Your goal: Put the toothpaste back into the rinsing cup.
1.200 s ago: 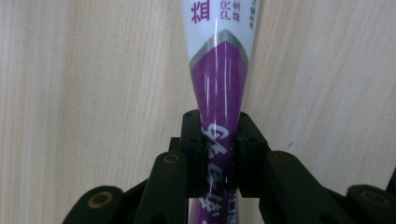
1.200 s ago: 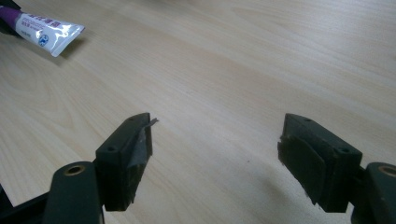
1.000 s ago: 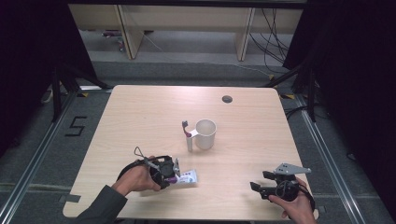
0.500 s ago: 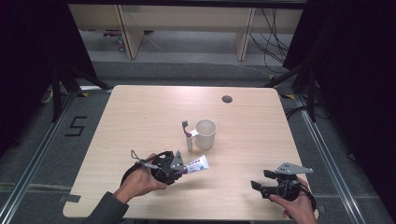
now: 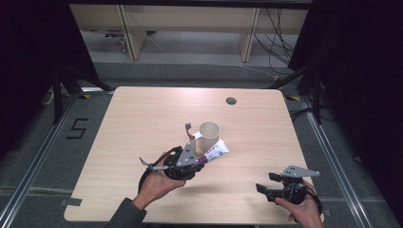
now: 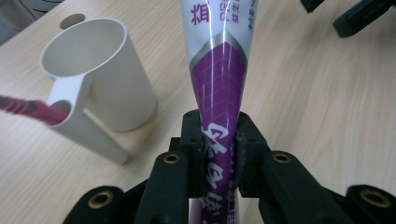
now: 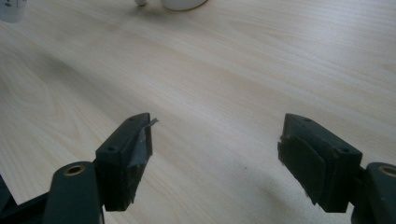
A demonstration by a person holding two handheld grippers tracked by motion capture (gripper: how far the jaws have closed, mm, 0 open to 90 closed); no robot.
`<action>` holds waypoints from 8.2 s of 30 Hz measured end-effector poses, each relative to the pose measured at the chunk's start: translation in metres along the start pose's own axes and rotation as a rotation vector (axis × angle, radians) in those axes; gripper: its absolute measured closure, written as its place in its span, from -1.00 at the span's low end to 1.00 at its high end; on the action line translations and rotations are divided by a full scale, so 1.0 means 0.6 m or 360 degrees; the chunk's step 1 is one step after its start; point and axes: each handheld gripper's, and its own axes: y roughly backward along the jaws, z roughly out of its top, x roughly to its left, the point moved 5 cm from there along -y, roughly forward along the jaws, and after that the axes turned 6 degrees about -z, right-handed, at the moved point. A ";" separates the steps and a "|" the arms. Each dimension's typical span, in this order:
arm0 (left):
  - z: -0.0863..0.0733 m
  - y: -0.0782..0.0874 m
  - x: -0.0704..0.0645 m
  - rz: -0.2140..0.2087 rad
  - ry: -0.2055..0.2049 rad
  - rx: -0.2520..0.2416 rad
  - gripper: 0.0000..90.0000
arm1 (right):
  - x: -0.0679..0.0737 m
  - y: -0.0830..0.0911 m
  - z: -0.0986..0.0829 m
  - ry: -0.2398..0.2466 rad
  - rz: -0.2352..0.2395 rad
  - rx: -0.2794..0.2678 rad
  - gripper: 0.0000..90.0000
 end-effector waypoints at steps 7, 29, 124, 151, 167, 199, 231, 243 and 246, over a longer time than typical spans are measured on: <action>0.034 -0.017 0.004 0.0069 0.0039 -0.0153 0.71 | -0.008 0.004 -0.002 0.0034 -0.0022 -0.0013 -0.41; 0.144 -0.073 0.044 0.0363 0.0236 -0.0566 0.71 | -0.013 0.009 -0.006 0.0002 -0.0016 -0.0020 -0.41; 0.059 -0.155 0.119 0.0786 0.0254 -0.0493 0.37 | -0.019 0.009 -0.019 -0.0001 0.0006 0.0018 -0.41; 0.063 -0.124 0.073 0.0728 0.0257 -0.0460 0.03 | -0.016 0.008 -0.021 -0.0028 0.0032 0.0076 -0.41; 0.051 -0.096 0.035 0.0495 0.0285 -0.0414 -0.03 | -0.020 0.012 -0.018 0.0021 -0.0009 0.0037 -0.41; -0.001 -0.036 0.004 0.0281 0.0342 -0.0407 -0.25 | -0.019 0.009 -0.018 -0.0004 0.0005 0.0012 -0.41; -0.155 0.054 -0.052 0.0174 0.0328 -0.0236 -0.41 | -0.007 0.009 -0.015 0.0025 0.0008 0.0022 -0.41; -0.175 0.065 -0.084 0.0137 0.0325 -0.0197 -0.50 | 0.010 0.013 -0.030 0.0014 0.0057 0.0053 -0.62; -0.176 0.066 -0.089 0.0132 0.0332 -0.0207 -0.54 | 0.018 0.018 -0.036 0.0001 0.0042 0.0052 -0.62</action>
